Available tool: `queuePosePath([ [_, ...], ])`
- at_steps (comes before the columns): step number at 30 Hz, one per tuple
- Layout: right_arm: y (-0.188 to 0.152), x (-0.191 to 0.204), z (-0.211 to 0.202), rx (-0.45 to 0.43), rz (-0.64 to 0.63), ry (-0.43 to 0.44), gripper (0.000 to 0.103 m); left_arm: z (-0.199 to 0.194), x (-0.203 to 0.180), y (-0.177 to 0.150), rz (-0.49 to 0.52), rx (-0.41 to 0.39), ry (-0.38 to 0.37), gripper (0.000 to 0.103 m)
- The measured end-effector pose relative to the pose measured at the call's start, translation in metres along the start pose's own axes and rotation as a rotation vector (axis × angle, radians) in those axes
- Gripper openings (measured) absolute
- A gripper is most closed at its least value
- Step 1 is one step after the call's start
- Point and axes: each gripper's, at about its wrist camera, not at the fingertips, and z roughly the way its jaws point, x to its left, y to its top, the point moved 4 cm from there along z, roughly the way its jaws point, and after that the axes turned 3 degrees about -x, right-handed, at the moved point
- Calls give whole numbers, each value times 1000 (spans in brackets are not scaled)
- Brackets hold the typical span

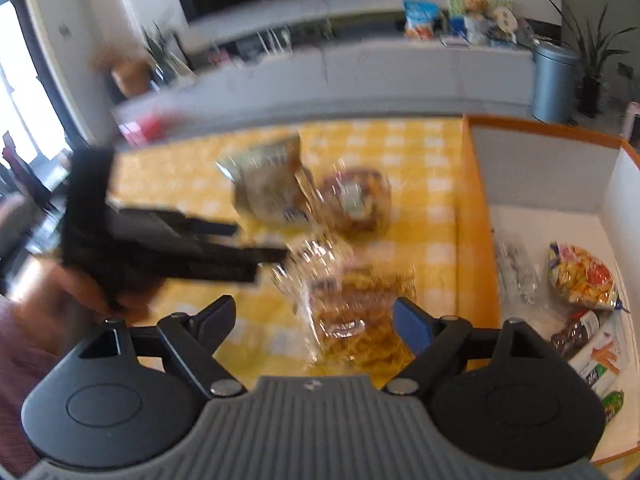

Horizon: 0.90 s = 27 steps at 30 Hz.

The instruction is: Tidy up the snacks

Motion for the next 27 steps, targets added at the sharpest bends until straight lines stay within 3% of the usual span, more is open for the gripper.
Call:
queuePosePath([
  [3, -6, 10, 34, 31, -102, -232, 97, -10, 16, 0, -37, -27, 11, 87],
  [6, -11, 19, 63, 49, -192, -374, 99, -17, 28, -3, -83, -42, -5, 87],
  [9, -13, 24, 93, 97, -194, -420, 100, -20, 34, -3, -111, -56, -27, 87],
  [12, -21, 30, 120, 98, -297, -545, 100, -24, 38, -1, -135, -75, -53, 87],
  [18, -13, 18, 134, 77, -321, -573, 99, -32, 32, 1, -143, -103, -103, 87],
  [19, -13, 16, 135, 82, -313, -564, 96, -33, 31, 1, -142, -103, -106, 87],
  [21, -11, 13, 131, 100, -265, -500, 58, -35, 28, 2, -147, -103, -110, 87],
  [23, -12, 12, 126, 102, -301, -537, 50, -39, 26, 2, -149, -108, -115, 87],
  [27, 2, 1, 95, 11, -210, -457, 39, -44, 22, 6, -154, -119, -111, 87],
])
